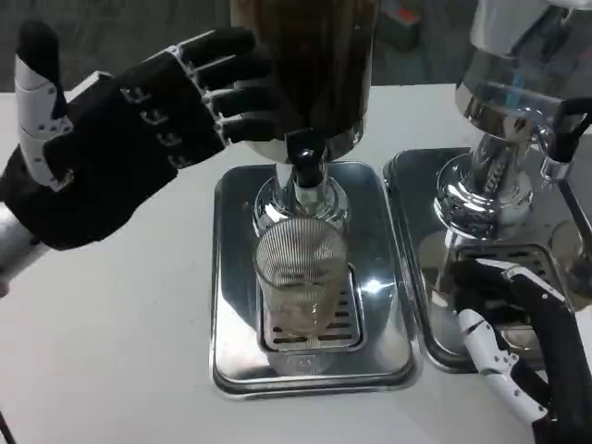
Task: Grasp the cup under the faucet to collect the drink, then remove the cup.
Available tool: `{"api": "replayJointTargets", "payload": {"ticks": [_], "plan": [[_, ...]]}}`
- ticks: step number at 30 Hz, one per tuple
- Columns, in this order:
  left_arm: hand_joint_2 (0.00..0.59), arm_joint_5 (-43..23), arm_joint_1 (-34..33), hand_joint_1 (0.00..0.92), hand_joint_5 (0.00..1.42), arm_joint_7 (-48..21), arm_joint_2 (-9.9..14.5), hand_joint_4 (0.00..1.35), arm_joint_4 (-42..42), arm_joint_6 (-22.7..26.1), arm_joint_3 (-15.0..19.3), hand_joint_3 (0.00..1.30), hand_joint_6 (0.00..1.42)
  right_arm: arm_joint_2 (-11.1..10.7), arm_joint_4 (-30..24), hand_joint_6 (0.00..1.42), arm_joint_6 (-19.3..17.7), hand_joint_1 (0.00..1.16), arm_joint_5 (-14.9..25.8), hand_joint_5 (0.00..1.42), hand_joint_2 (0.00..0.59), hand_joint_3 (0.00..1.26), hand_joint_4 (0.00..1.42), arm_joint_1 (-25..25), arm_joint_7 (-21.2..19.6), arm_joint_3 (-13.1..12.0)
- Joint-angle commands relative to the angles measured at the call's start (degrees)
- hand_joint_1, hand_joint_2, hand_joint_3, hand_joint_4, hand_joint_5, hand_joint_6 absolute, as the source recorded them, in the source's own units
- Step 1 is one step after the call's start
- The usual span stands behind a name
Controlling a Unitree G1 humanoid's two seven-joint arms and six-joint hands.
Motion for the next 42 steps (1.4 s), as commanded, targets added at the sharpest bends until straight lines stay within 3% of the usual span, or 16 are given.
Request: {"api": "replayJointTargets", "payload": {"ticks": [1, 6, 15, 33, 42], "plan": [[0.073, 2.7, -1.6, 0.000, 0.21, 0.6, -2.2, 0.19, -0.6, -0.7, -1.0, 0.28, 0.27, 0.3, 0.6, 0.47, -1.0, 0.33, 0.2, 0.38, 0.408, 0.45, 0.42, 0.2, -1.2, 0.1], [0.077, 4.9, -1.9, 0.000, 0.21, 3.4, -5.3, 0.18, -1.8, -2.9, -0.9, 0.28, 0.27, 0.5, 0.8, 0.47, -1.4, 0.33, 0.3, 0.38, 0.407, 0.45, 0.42, 0.6, -2.0, 0.4], [0.083, 7.4, -2.6, 0.000, 0.21, 4.6, -7.3, 0.18, -1.3, -5.0, -0.8, 0.28, 0.26, 0.5, 0.9, 0.47, -1.5, 0.33, 0.2, 0.38, 0.407, 0.45, 0.43, 1.0, -3.0, 0.4], [0.089, 6.4, -2.6, 0.000, 0.26, 3.1, -6.0, 0.24, -3.2, -3.9, 1.7, 0.31, 0.29, 0.4, 1.6, 0.47, -1.5, 0.33, 0.4, 0.38, 0.407, 0.45, 0.43, 0.6, -3.2, 0.7], [0.090, 9.2, -3.2, 0.000, 0.24, 2.9, -7.6, 0.21, -1.0, -6.4, -0.6, 0.29, 0.29, 0.3, 1.4, 0.46, -1.4, 0.33, 0.6, 0.38, 0.409, 0.45, 0.43, 0.9, -3.3, 0.6]]}}
